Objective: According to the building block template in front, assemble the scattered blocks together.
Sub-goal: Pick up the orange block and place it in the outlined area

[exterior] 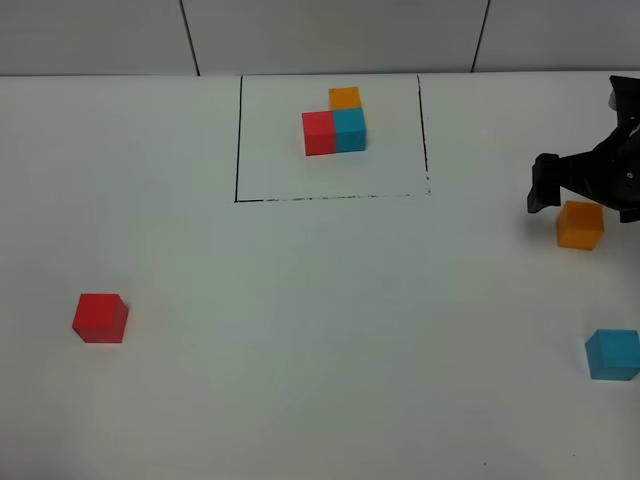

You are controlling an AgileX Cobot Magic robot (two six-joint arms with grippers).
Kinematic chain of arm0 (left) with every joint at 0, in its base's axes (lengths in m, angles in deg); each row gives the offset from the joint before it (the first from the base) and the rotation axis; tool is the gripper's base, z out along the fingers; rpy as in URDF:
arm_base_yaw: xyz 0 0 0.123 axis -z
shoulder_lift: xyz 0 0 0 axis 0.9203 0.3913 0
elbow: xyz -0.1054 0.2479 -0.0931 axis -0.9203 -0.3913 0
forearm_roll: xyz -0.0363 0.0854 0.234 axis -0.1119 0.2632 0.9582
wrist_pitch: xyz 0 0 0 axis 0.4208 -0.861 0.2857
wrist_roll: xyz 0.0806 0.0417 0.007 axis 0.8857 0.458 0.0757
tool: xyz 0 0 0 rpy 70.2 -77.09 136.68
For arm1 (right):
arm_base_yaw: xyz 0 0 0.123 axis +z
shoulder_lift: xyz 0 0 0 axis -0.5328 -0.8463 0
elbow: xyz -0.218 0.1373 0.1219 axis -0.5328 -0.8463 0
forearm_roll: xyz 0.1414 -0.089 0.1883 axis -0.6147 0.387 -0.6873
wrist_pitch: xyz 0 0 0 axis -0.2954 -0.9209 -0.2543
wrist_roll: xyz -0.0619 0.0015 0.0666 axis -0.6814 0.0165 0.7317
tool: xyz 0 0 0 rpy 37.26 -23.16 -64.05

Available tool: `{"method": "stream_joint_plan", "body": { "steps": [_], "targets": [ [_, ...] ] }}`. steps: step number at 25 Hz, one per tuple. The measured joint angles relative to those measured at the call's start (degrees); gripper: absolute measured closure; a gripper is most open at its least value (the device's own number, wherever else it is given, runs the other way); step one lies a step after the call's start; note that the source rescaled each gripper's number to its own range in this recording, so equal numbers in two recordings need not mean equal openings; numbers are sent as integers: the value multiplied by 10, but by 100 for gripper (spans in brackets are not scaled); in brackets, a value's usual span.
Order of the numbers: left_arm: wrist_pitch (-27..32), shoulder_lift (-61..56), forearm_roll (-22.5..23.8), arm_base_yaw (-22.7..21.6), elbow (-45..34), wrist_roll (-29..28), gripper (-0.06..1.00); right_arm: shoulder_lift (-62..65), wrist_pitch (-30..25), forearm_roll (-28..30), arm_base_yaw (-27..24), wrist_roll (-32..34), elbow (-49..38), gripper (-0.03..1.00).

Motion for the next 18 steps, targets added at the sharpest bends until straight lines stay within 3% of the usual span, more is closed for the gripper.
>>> {"method": "stream_joint_plan", "body": {
  "steps": [9, 18],
  "targets": [
    [0, 0, 0, 0, 0, 0, 24, -6, 33, 44, 23, 21, 5, -3],
    [0, 0, 0, 0, 0, 0, 24, -72, -39, 83, 23, 39, 62, -1]
  ]
}}
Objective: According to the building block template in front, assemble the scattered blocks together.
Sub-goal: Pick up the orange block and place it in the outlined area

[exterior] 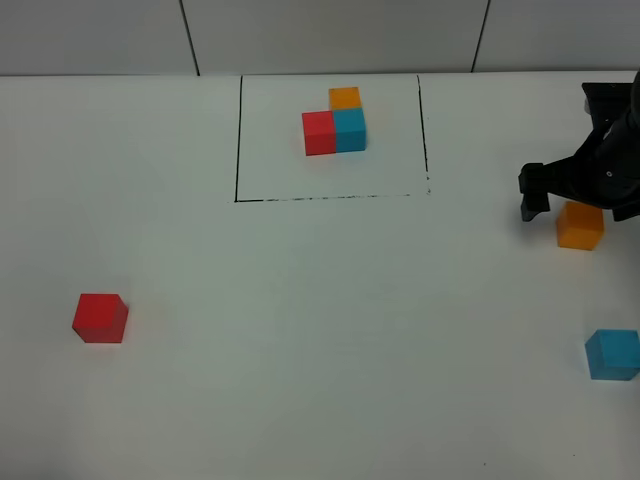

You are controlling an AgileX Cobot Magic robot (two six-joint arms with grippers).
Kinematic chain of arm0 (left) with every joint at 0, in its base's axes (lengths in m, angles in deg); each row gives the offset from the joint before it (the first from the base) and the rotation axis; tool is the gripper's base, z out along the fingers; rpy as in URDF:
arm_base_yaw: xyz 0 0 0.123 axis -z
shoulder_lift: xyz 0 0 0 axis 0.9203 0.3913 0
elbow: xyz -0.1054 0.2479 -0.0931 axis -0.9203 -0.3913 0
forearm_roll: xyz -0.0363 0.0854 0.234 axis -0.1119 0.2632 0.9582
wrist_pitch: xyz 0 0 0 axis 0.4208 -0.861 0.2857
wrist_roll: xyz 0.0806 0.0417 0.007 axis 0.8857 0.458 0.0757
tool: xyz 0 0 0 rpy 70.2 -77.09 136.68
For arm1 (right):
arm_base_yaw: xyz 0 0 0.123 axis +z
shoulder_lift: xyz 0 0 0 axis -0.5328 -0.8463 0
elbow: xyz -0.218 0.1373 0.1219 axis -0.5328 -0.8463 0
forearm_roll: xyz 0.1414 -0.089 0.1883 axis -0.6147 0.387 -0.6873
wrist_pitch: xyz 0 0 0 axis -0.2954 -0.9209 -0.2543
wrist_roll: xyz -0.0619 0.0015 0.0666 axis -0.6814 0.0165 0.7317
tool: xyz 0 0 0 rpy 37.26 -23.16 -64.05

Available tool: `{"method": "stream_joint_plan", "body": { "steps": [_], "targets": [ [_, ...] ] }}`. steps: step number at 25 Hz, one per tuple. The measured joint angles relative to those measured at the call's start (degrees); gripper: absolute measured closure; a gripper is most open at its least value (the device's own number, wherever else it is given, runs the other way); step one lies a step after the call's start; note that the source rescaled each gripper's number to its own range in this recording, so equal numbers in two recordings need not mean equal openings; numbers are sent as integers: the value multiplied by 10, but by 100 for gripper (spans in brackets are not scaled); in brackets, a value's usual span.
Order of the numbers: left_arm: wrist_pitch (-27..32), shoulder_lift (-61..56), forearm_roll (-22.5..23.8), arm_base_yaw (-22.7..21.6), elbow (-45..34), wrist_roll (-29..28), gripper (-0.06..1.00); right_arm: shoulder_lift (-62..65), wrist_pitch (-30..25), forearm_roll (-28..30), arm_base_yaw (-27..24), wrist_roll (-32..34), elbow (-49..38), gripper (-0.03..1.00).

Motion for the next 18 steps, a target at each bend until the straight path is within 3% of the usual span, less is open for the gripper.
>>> {"method": "stream_joint_plan", "body": {
  "steps": [5, 9, 13, 16, 18],
  "targets": [
    [0, 0, 0, 0, 0, 0, 24, -22, -3, 5, -1, 0, 0, 6],
    [0, 0, 0, 0, 0, 0, 24, -27, -2, 5, -1, 0, 1, 24],
    [0, 0, 0, 0, 0, 0, 24, -29, -1, 5, -1, 0, 1, 58],
    [0, 0, 0, 0, 0, 0, 24, -30, -1, 5, -1, 1, 1, 92],
    [0, 0, 0, 0, 0, 0, 24, -30, -2, 5, -1, 2, 1, 97]
  ]
}}
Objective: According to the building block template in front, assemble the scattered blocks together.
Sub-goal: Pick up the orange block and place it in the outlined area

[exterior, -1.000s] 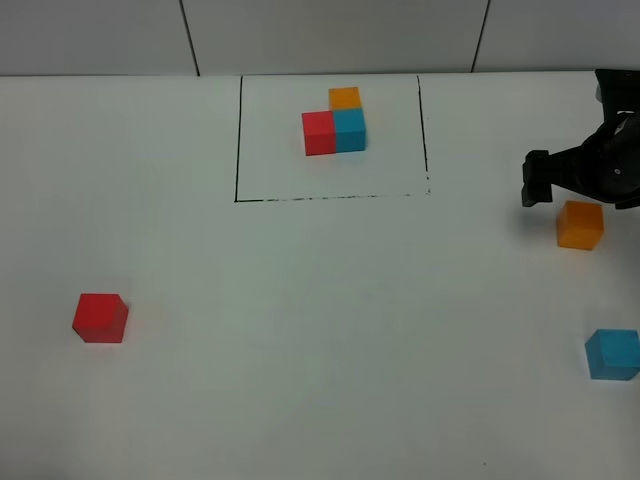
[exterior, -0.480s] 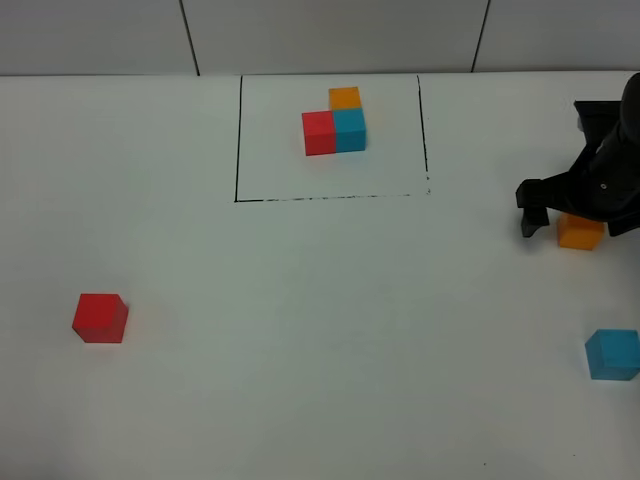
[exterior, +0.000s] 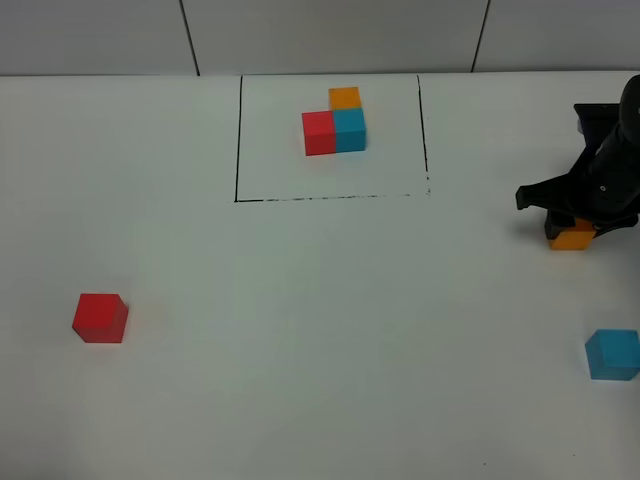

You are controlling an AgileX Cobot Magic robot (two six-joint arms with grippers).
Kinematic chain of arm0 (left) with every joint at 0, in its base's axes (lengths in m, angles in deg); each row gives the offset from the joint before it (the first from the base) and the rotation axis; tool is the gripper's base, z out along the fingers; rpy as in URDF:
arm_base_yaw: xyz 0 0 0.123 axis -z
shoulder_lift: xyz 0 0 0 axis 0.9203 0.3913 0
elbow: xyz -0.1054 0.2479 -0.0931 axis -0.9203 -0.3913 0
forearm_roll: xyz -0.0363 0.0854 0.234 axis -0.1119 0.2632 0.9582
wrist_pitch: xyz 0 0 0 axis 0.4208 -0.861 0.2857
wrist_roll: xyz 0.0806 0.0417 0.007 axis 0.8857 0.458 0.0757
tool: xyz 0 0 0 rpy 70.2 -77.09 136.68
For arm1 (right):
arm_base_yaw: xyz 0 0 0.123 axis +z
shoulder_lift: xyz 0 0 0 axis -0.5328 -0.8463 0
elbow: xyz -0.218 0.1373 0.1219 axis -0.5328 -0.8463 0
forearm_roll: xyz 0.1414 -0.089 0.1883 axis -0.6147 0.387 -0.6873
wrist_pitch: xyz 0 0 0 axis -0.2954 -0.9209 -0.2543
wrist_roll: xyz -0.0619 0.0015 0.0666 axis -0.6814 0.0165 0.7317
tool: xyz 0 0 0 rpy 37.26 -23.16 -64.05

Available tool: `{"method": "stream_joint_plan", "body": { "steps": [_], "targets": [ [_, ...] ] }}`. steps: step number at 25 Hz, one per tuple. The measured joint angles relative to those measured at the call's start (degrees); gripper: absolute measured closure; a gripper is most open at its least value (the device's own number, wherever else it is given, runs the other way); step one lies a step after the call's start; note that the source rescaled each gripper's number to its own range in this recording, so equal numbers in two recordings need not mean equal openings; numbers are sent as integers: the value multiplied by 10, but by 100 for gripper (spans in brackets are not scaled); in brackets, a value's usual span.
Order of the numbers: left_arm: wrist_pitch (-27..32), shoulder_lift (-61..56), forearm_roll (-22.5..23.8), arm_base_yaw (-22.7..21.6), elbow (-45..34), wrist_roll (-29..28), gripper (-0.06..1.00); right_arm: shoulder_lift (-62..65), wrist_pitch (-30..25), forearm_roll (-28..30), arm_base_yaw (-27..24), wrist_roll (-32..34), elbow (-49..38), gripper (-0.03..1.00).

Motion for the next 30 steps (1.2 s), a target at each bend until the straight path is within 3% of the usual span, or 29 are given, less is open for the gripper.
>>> {"method": "stream_joint_plan", "body": {
  "steps": [5, 9, 14, 18, 23, 30],
  "targets": [
    [0, 0, 0, 0, 0, 0, 24, -1, -1, 3, 13, -27, 14, 97],
    [0, 0, 0, 0, 0, 0, 24, 5, -36, 24, 74, -93, 70, 97],
    [0, 0, 0, 0, 0, 0, 24, 9, -146, 56, 197, -275, 130, 97],
    [0, 0, 0, 0, 0, 0, 24, 4, -150, 55, 273, -466, 147, 97],
    [0, 0, 0, 0, 0, 0, 24, -45, -156, 13, 295, -553, 208, 97],
    [0, 0, 0, 0, 0, 0, 24, -139, -220, -7, 297, -629, 329, 97]
  ]
}}
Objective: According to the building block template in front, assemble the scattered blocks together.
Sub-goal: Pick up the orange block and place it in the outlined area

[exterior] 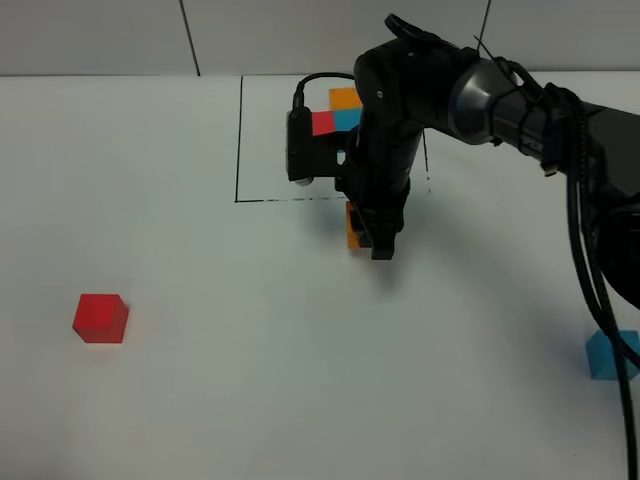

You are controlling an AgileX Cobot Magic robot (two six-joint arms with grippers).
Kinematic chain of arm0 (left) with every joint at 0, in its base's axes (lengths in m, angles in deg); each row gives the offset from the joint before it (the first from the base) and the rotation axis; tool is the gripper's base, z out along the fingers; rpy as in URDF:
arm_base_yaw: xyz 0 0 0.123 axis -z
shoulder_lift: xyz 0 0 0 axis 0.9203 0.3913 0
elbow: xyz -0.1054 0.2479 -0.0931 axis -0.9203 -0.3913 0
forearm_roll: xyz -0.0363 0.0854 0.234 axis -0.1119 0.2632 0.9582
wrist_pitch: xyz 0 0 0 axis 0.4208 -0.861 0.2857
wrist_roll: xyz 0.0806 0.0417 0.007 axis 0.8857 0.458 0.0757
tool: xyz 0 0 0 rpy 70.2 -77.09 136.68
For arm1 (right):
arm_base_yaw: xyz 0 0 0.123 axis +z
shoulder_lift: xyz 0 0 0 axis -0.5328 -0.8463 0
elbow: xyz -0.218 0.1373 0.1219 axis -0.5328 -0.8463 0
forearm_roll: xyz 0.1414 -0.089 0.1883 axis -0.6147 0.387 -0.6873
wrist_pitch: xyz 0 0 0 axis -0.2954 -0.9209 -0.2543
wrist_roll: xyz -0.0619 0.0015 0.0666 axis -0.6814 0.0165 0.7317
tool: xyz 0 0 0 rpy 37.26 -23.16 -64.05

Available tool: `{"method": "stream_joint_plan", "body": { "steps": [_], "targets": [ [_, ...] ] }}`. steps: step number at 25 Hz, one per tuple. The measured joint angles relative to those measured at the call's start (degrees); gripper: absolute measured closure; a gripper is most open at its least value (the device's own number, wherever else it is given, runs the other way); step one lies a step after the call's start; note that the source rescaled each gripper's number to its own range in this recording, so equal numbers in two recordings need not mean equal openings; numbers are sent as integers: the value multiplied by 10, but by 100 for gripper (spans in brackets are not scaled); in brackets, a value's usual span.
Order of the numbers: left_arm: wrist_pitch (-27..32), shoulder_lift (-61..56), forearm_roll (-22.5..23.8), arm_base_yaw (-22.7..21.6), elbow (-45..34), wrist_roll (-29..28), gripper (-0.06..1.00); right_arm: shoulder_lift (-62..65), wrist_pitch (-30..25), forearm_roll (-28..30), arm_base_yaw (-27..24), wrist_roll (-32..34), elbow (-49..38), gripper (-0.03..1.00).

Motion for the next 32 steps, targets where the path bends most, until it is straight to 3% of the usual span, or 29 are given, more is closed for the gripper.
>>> {"method": "stream_joint_plan", "body": {
  "steps": [5, 13, 21, 32],
  "targets": [
    [0, 0, 0, 0, 0, 0, 24, -33, -6, -10, 0, -44, 51, 97],
    [0, 0, 0, 0, 0, 0, 24, -70, -17, -41, -23, -48, 110, 97],
    [0, 0, 0, 0, 0, 0, 24, -95, -42, -56, -45, -49, 119, 97],
    [0, 0, 0, 0, 0, 0, 24, -96, -35, -57, -45, -49, 120, 97]
  ]
}}
